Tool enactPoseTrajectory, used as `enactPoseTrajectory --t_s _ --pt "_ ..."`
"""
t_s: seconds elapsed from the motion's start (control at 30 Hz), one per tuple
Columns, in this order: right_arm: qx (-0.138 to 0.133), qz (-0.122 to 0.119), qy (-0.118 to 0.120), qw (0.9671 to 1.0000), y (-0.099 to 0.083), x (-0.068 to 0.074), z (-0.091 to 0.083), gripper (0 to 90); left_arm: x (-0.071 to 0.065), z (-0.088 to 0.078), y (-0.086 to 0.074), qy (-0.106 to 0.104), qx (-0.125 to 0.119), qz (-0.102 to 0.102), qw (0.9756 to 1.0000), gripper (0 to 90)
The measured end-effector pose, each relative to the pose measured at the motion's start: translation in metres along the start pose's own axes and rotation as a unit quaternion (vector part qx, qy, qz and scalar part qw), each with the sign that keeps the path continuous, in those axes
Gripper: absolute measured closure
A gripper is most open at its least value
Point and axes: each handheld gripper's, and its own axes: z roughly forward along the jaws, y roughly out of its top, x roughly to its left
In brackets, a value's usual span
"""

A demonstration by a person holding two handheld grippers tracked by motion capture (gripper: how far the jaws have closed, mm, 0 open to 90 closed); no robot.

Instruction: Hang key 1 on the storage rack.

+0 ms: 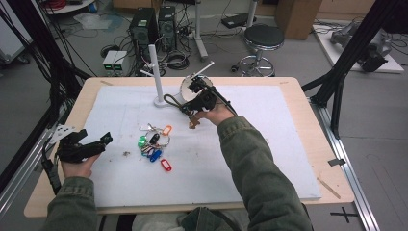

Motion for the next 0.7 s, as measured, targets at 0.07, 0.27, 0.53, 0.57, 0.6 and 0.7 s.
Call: enactPoseTrajectory --t_s 0.07,0.27,0.53,0.57,0.6,0.7 --pt "0.000 0.003 0.001 1.0000 0.003 0.001 -0.001 77.4 0.000 0.000 0.000 -0.001 0.000 0.000 1.0000 1.7" --pt "-0.006 -0.008 0.005 0.9999 0.016 0.005 -0.001 77.3 0.000 0.000 0.000 -0.003 0.002 0.001 1.0000 1.7" --pt "-0.002 -0.010 -0.001 0.9999 0.028 0.006 0.000 77.3 0.000 0.002 0.000 -0.005 0.001 -0.003 1.0000 1.8" --pt "-0.001 -0.011 -0.001 0.9999 0.030 0.006 -0.001 77.3 0.000 0.002 0.000 -0.005 0.002 -0.003 1.0000 1.7" --pt "-0.006 -0.014 0.001 0.9999 0.031 0.005 -0.001 77.3 0.000 0.002 0.000 -0.005 0.001 -0.003 1.0000 1.7" --pt "-0.009 -0.011 0.000 0.9999 0.037 0.005 -0.004 77.3 0.000 0.002 0.000 -0.005 0.000 -0.006 1.0000 1.7"
